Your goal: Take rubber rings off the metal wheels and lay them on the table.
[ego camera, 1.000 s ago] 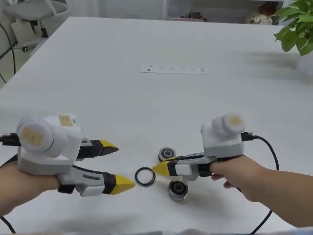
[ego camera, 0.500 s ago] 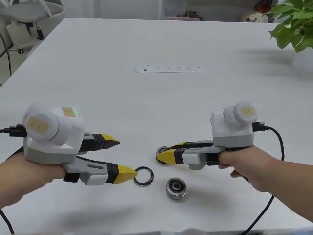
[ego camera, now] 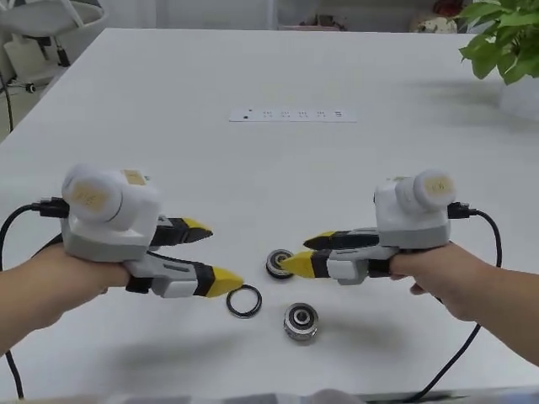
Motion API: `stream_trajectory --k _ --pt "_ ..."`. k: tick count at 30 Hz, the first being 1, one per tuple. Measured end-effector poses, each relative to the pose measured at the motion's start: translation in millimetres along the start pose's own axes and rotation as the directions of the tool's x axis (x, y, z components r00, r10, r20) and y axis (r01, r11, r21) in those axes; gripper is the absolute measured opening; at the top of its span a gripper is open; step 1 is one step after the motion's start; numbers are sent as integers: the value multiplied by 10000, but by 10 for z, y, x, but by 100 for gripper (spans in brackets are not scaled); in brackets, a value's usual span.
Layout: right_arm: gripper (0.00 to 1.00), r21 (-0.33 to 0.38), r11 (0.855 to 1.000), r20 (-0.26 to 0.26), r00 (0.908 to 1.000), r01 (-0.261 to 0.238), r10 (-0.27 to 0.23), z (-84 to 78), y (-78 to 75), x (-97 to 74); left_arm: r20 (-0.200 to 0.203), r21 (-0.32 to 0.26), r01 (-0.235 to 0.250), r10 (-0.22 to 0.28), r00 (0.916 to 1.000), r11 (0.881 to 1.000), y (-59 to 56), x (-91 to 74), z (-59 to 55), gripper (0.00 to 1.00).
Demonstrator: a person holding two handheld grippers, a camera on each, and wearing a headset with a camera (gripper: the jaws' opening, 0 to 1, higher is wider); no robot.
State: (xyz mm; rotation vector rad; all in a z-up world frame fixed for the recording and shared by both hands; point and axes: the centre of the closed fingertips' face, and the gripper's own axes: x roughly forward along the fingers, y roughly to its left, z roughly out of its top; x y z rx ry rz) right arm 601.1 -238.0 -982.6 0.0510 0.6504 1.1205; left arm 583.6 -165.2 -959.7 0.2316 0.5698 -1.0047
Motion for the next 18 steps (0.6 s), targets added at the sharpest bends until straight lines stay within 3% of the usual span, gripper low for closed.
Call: stream_trajectory --k 18 --pt "35 -1510 9884 -655 9975 154 -255 -206 -91 77 -169 -53 181 -182 9997 9998 -1 255 10 51"
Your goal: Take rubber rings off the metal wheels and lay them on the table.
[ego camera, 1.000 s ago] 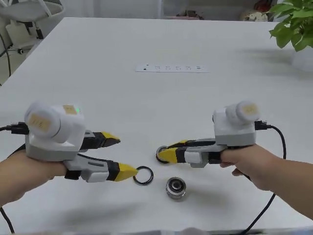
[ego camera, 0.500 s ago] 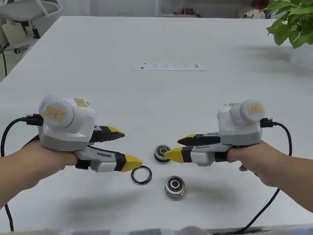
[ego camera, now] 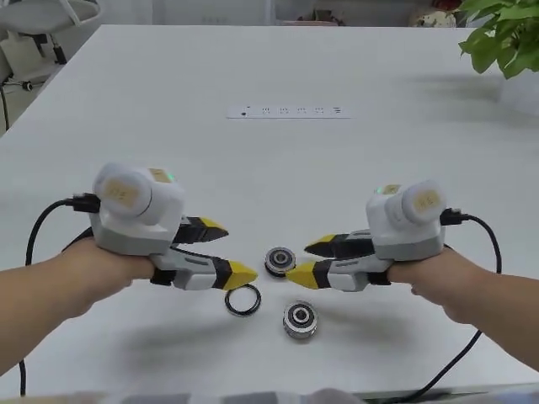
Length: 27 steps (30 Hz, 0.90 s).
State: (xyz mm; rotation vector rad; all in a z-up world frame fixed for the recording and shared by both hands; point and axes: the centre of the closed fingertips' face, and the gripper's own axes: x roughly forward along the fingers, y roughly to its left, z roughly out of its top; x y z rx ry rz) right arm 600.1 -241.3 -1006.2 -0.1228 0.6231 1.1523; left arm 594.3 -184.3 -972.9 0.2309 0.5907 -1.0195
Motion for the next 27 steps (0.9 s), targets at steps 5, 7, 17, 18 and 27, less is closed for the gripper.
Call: stream_trajectory --k 5,7,17,18,27 --pt "32 -221 9998 -90 10000 13 -15 -23 -3 39 -42 66 87 -87 10000 9999 -10 88 2 48" --pt "31 -266 9996 -96 10000 9 -11 -27 -5 53 -41 87 131 -131 9999 9999 -32 120 15 47" --pt "23 -484 9988 -221 9997 48 -58 -67 -9 108 -60 171 348 -347 9994 9992 -70 278 54 40" --pt "23 -492 9988 -218 9997 50 -61 -66 -8 110 -69 189 359 -358 9993 9992 -76 287 58 39" --pt "17 -526 9985 -212 9996 175 -186 -86 -27 119 -292 336 448 -439 9986 9984 -96 416 54 33"
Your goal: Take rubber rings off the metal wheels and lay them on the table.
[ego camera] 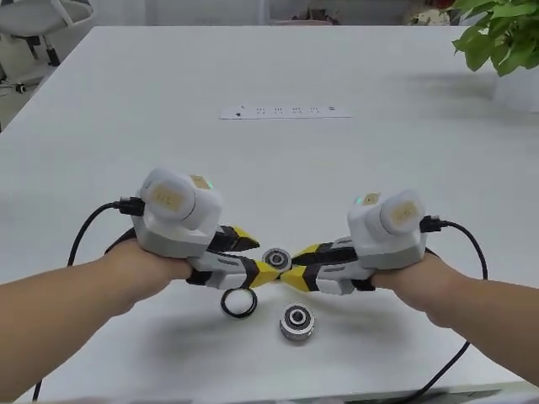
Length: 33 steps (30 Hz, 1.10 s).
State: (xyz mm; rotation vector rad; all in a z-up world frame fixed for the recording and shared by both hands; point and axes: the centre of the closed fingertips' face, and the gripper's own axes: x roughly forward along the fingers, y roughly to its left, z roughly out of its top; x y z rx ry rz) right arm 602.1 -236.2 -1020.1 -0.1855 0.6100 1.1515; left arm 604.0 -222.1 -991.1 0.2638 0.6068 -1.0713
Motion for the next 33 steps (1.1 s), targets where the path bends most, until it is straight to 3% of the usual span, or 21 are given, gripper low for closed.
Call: stream_trajectory --k 15,21,33 --pt "12 108 9999 94 10000 33 -34 -5 -6 -11 -403 323 -4 17 9992 9995 6 156 -21 20" --pt "11 199 9998 130 9999 39 -41 -8 -5 -13 -408 535 -325 347 9986 9980 51 178 -15 14" --pt "10 317 9995 188 9998 36 -42 -8 -14 -14 -282 685 -465 485 9984 9966 55 173 -13 13"
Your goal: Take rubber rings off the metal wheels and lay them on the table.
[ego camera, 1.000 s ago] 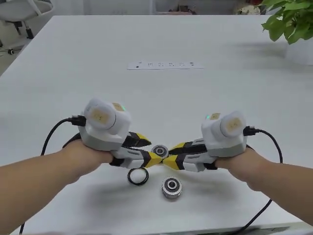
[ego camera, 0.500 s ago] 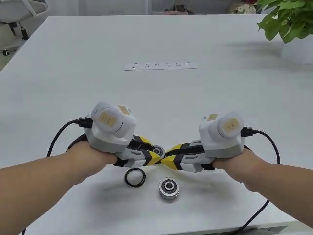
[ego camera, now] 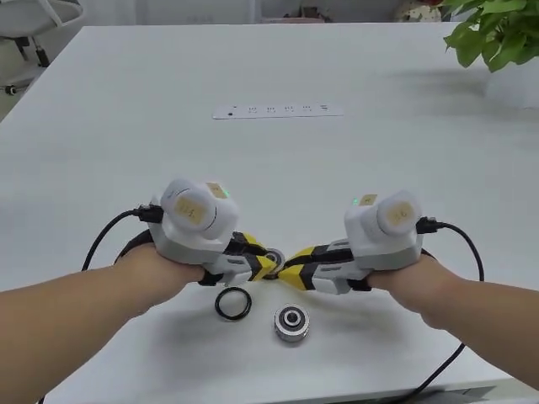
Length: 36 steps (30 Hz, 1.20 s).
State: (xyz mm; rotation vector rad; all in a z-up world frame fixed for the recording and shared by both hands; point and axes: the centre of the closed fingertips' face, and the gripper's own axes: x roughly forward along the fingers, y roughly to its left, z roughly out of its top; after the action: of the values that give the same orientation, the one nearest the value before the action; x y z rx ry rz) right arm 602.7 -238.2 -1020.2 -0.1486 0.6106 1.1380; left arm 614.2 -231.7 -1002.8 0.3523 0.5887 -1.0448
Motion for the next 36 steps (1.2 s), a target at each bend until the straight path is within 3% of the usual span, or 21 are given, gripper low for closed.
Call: stream_trajectory --k 3,8,14,17,24,26,27,28,29,30,34,36 --pt "0 12 10000 -73 10000 28 -28 -33 -26 -9 54 -57 -16 17 10000 10000 -8 -1 3 13" --pt "0 122 9999 -53 10000 72 -72 -31 -26 -9 84 -93 -87 88 9999 9999 -3 -1 3 13" --pt "0 926 9956 81 9998 172 -181 -32 -64 -21 83 -69 -219 219 9997 9997 -13 6 7 13" --pt "0 1682 9857 184 9997 135 -168 -34 -74 -58 88 -53 -243 243 9997 9997 -47 18 17 13" --pt "0 2726 9619 257 9992 232 -314 -63 -144 -171 125 46 -201 200 9997 9998 -123 72 49 13" --pt "0 3250 9456 777 9963 100 -372 35 -153 -210 104 79 -229 229 9997 9997 -125 74 53 13" --pt "0 3616 9321 1019 9946 -200 -182 92 -105 -238 98 90 -247 246 9997 9997 -127 78 55 13" --pt "0 3626 9319 664 9975 -14 -244 33 -114 -238 95 109 -262 261 9996 9996 -126 81 57 12" --pt "0 3414 9399 701 9972 4 -259 41 -93 -238 81 124 -275 274 9996 9995 -129 82 58 12" --pt "0 3493 9370 723 9971 -38 -229 42 -81 -244 79 114 -279 279 9996 9995 -133 82 58 12" --pt "0 4241 9056 693 9973 -90 -225 48 -24 -272 79 166 -261 260 9996 9995 -150 89 61 12" --pt "0 4378 8991 674 9973 -20 -305 49 -30 -270 48 200 -312 311 9995 9993 -153 91 62 12"
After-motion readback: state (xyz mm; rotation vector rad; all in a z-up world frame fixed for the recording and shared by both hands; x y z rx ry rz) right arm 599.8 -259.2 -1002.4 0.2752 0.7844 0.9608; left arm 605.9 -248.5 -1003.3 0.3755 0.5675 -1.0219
